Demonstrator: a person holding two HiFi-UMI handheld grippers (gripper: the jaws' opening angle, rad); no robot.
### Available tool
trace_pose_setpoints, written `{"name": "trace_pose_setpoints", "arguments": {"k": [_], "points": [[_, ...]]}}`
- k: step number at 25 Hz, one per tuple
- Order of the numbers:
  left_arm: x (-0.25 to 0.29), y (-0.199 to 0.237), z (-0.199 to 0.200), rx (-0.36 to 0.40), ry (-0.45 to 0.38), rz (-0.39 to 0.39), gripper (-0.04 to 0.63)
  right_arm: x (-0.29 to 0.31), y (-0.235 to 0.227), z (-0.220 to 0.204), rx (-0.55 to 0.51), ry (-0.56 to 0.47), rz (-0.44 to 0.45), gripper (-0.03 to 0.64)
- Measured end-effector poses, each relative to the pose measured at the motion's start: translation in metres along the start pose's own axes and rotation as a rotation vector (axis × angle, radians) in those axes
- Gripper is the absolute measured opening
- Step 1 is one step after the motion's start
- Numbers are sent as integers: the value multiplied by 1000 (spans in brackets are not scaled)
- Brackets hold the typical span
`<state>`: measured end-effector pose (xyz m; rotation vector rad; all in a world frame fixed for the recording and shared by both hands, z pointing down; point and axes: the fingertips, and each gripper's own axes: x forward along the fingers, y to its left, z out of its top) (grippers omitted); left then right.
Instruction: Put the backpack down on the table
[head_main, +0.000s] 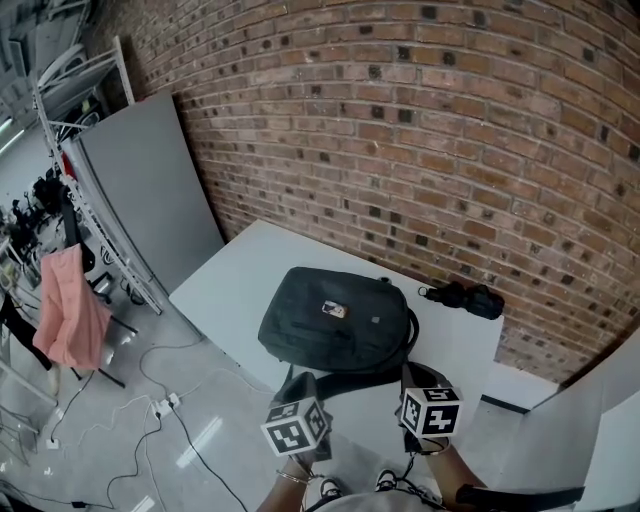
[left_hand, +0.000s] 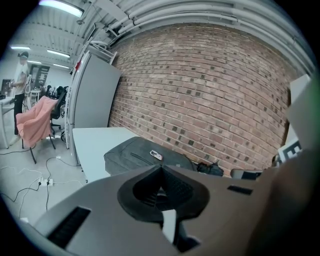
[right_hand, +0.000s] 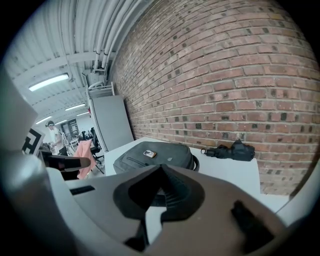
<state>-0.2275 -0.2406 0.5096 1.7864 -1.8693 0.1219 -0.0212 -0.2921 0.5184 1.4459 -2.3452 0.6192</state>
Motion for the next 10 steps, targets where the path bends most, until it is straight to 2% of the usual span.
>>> {"name": "trace_pose_setpoints", "arguments": {"k": [10], "points": [[11,-3,-9,4,28,-9,12,5,-6,4,-9,-5,-3,30]]}}
